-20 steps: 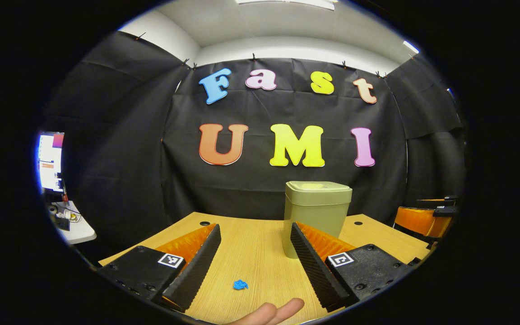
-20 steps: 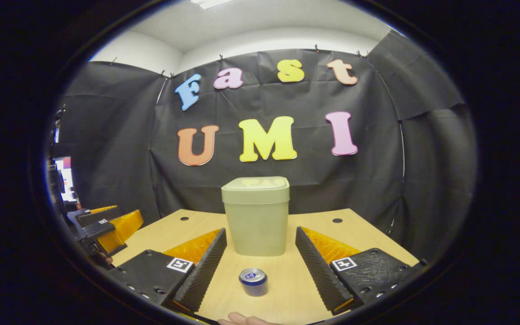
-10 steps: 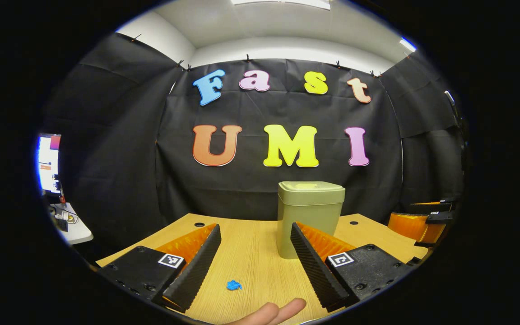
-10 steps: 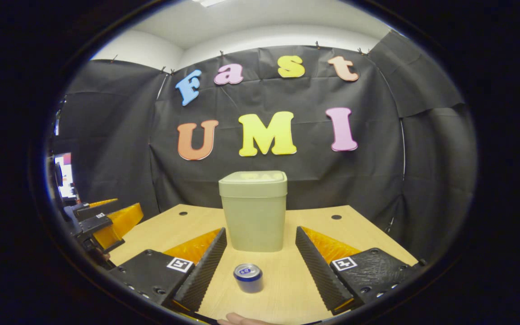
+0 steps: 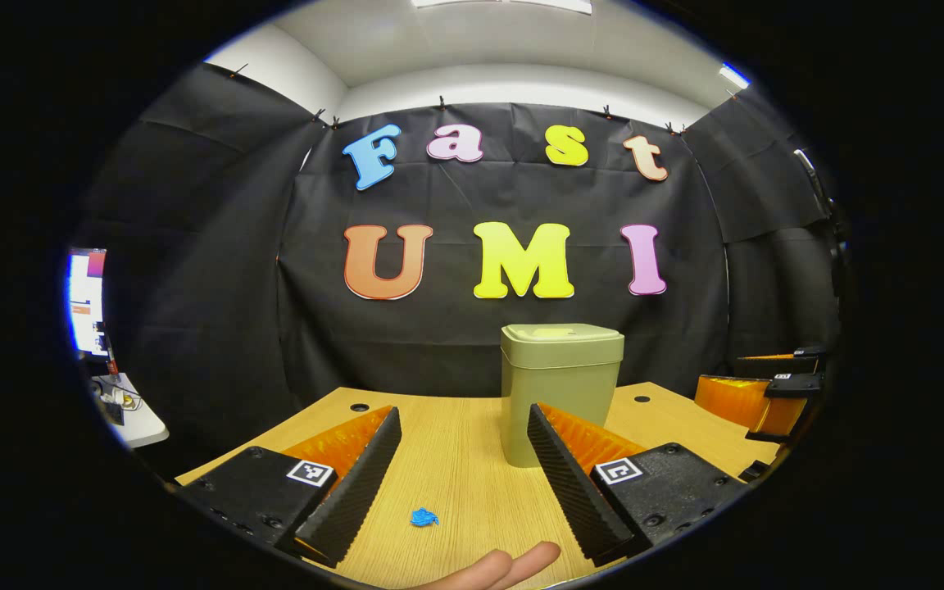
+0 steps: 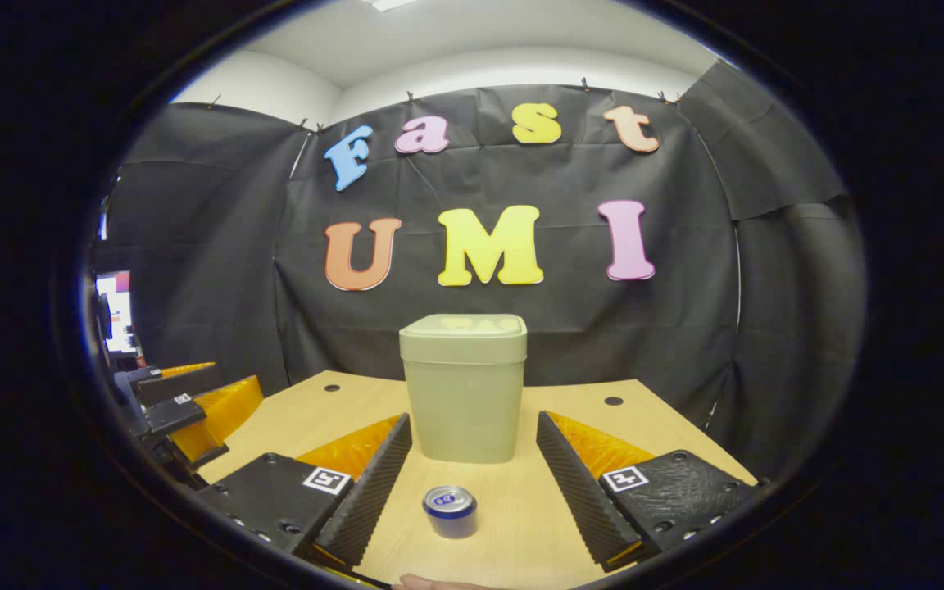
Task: Press the lid of the desktop garbage bin to open it, pick up the crumpled paper on the desktop and throw it into the bin, then pick up the pop can on the desktop and drop it into the bin, and finally close the garbage bin lid.
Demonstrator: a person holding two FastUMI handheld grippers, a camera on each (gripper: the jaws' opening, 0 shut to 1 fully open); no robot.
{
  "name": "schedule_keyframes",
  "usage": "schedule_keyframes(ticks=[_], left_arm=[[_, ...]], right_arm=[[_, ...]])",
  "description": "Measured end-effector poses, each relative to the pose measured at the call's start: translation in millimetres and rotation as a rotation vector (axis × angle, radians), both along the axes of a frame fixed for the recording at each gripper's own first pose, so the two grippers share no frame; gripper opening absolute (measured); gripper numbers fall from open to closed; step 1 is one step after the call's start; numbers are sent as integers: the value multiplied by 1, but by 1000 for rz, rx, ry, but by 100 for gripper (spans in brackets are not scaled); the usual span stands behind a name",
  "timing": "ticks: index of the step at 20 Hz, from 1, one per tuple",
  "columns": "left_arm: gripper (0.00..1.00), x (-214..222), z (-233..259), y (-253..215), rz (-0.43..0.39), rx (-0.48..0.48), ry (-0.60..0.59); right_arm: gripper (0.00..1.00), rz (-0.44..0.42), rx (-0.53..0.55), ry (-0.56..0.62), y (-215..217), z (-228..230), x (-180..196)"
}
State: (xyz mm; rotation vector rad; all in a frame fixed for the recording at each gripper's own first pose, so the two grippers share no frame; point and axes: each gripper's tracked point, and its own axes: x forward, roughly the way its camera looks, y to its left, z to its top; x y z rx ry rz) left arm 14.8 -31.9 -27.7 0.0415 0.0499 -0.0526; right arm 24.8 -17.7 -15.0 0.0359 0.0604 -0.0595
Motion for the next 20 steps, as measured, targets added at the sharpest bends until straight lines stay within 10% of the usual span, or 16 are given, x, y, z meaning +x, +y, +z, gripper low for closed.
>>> schedule_keyframes(ticks=[9, 20], left_arm=[[100, 4, 0, 14, 27, 6, 0], [100, 10, -5, 34, 64, -13, 21]], right_arm=[[81, 12, -38, 8, 17, 33, 48], [2, 18, -55, 29, 28, 80, 111]])
